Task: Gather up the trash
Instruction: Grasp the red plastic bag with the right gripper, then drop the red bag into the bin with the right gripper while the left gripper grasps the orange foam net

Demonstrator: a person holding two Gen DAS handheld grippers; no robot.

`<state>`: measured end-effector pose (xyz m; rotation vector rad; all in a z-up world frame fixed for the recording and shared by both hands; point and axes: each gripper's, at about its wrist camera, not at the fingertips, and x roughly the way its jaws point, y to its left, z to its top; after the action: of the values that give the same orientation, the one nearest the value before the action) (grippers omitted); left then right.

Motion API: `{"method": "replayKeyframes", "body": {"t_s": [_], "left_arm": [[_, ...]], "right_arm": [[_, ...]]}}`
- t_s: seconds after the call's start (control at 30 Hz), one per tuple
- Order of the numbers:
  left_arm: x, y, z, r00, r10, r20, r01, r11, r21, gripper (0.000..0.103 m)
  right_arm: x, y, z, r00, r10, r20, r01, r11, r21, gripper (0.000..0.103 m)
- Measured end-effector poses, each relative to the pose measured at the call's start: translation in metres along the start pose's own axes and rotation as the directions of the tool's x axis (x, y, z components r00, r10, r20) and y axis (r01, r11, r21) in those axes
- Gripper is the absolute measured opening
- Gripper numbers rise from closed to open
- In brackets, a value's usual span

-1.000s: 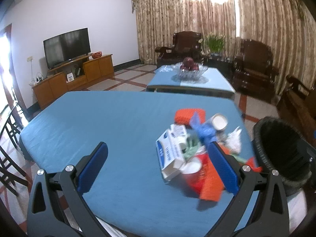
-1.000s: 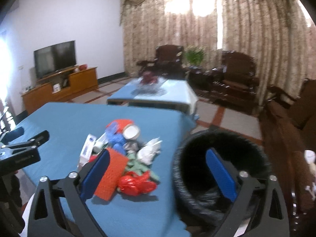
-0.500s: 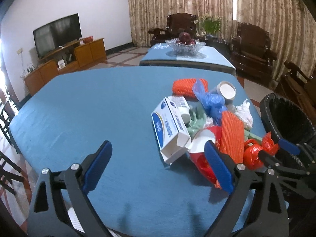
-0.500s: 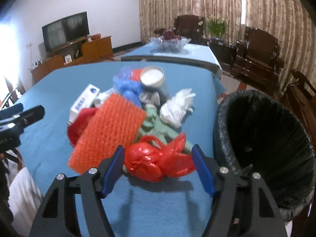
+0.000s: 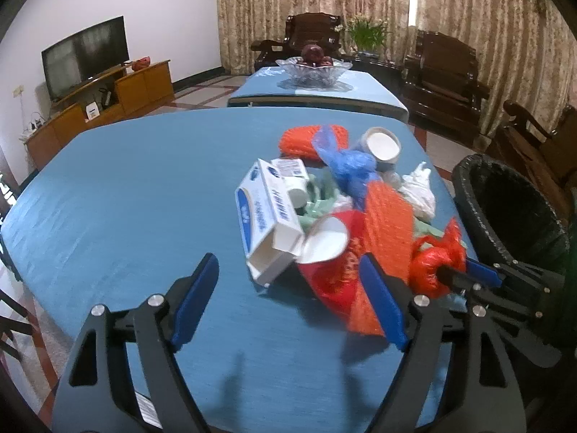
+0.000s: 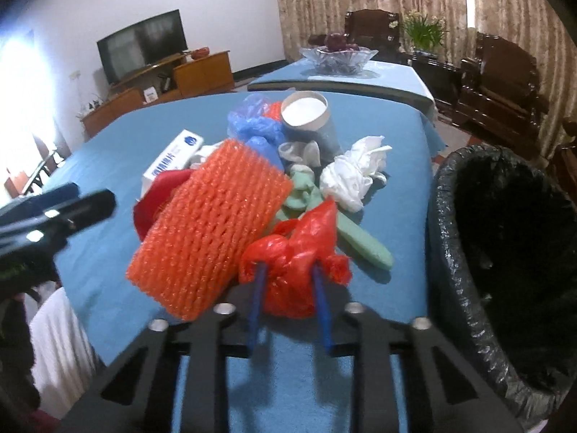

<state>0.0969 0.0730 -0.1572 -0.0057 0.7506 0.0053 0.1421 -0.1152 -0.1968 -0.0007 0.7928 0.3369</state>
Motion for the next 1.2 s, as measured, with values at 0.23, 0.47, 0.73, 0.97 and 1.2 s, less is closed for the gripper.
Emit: {"method": "replayKeyframes", "body": {"t_s": [0.23,0.47,0.73,0.97,1.2], "left_arm": [[0.001,-0.029,-0.004,0.998,-0.064,-0.018,0.064,0.997,0.039,0.067],[0.013,-0.058,-0.012,0.994,-0.092,-0.056,0.098,0.99,0.102,0.049],[0.02,-0.074,-0.017,0.991,-0.108,-0.077,0.117,0.985,0.126,0.002],[-0.015,-0.095,-0.001,0.989,-0.147,0.015,0.143,0.976,0.166,0.0],[-0.033,-0.118,0.023,0.974,-0.219,0.055,0.207,0.963,0.17,0.0]], "right_arm": [[-0.03,-0.011,0.006,0.998,-0.001,0.066,0.001,1.0,0.006,0.009],[-0.059,-0.028,0.01,0.992,-0.028,0.123,0.026,0.999,0.019,0.009],[-0.082,-0.054,0.006,0.984,-0.093,0.155,0.087,0.995,0.044,0.009],[-0.096,-0.076,0.007,0.973,-0.132,0.187,0.116,0.989,0.096,0.009],[-0.117,-0.11,0.011,0.953,-0.203,0.224,0.168,0.972,0.163,0.009]]}}
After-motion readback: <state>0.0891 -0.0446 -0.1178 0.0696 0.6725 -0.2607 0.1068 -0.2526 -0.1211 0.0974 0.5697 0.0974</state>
